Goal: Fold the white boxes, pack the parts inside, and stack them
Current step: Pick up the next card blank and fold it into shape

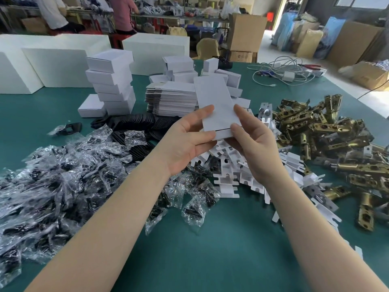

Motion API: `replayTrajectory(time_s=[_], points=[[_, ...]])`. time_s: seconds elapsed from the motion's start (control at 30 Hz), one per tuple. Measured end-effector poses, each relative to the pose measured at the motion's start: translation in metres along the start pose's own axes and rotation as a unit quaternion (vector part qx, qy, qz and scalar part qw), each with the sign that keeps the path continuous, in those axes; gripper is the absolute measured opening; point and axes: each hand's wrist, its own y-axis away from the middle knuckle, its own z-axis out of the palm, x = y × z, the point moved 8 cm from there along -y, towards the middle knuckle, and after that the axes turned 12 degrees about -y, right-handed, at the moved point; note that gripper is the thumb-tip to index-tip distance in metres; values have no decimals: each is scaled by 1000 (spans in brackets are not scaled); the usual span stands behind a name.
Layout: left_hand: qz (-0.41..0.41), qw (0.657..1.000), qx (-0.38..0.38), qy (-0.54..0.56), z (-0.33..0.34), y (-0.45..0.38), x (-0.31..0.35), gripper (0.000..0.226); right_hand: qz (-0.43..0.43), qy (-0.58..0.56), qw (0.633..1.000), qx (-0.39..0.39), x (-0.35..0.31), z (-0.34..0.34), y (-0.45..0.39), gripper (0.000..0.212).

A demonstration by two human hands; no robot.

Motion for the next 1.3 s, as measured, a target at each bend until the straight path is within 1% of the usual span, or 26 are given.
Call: replayTrajectory(time_s=[0.3,0.5,0.6,0.77,1.03,1.3], points=[[14,999,3,-43,-1,0,0,48,-22,54,998,16,-2,0,0,41],[26,996,22,-87,-4,0,-1,52,-32,88,995,36,-3,2,3,41],[16,998,25,-61,-4,-1,-1,50,-33,100,994,36,-5,4,4,41],[-7,999,29,-11,-5,-2,-2,56,-46,124,991,16,-8,10,5,41],[-12,1000,-5,4,-1,-1,-1,55,-38,135,990,10,-10,8,4,44],[-21,999,-13,24,3,-1,-2,58,-51,133,990,21,-9,7,4,42]])
